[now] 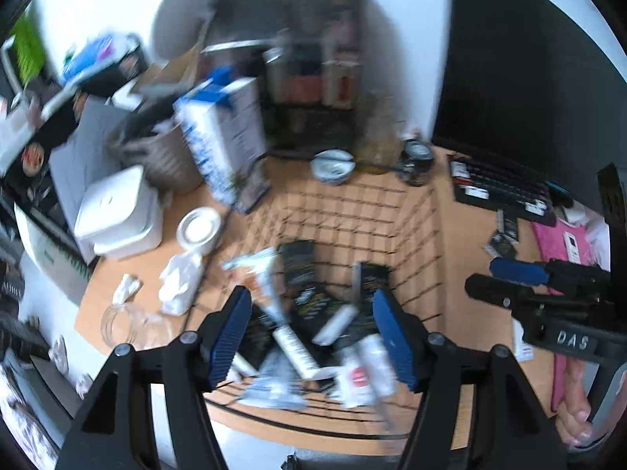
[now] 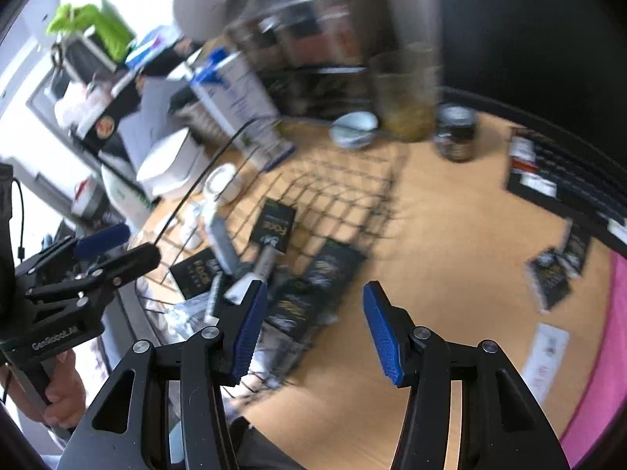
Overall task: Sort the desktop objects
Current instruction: 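Return both grippers over the desk toward the remaining Face packs, then grasp a black Face tissue pack with the right gripper while the left grasps another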
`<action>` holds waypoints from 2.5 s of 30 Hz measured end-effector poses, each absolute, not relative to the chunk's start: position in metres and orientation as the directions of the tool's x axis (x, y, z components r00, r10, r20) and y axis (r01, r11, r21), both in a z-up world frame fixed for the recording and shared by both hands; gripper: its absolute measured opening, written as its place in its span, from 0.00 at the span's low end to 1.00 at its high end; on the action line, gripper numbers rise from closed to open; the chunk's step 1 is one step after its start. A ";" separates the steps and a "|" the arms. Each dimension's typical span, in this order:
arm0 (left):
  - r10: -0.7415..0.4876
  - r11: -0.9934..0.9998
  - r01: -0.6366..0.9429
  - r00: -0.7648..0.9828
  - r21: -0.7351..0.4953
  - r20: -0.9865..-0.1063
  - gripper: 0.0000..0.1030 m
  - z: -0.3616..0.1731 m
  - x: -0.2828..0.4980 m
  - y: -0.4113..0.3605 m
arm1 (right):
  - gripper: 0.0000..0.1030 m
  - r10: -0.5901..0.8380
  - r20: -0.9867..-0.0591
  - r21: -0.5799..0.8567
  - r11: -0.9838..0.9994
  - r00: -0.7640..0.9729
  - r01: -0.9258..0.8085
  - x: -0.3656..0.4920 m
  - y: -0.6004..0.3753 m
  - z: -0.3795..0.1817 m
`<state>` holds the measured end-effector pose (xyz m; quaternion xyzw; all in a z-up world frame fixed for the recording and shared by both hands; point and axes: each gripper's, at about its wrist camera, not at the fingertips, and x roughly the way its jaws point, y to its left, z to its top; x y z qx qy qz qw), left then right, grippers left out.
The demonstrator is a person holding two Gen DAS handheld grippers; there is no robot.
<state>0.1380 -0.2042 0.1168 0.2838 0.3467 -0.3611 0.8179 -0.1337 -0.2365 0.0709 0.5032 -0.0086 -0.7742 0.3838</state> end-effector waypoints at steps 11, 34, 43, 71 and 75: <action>-0.408 0.412 0.878 0.416 0.242 -0.813 0.75 0.073 0.042 -0.313 | 0.50 -0.466 -0.817 0.343 -0.866 -0.339 0.363 -0.183 -0.080 0.037; -0.221 0.407 0.891 0.307 0.199 -0.926 0.75 -0.065 0.091 -0.453 | 0.51 -0.237 -0.921 0.161 -0.954 -0.309 0.253 -0.293 -0.061 -0.065; -0.212 0.406 0.888 0.322 0.217 -0.923 0.75 -0.073 0.094 -0.456 | 0.51 -0.287 -0.925 0.203 -0.927 -0.249 0.315 -0.259 -0.084 -0.069; -0.259 0.414 0.890 0.318 0.193 -0.912 0.75 -0.051 0.081 -0.427 | 0.53 -0.345 -0.891 0.289 -0.932 -0.296 0.218 -0.315 -0.112 -0.068; -0.262 0.411 0.890 0.323 0.198 -0.909 0.75 -0.051 0.080 -0.421 | 0.55 -0.332 -0.897 0.261 -0.930 -0.291 0.258 -0.315 -0.140 -0.073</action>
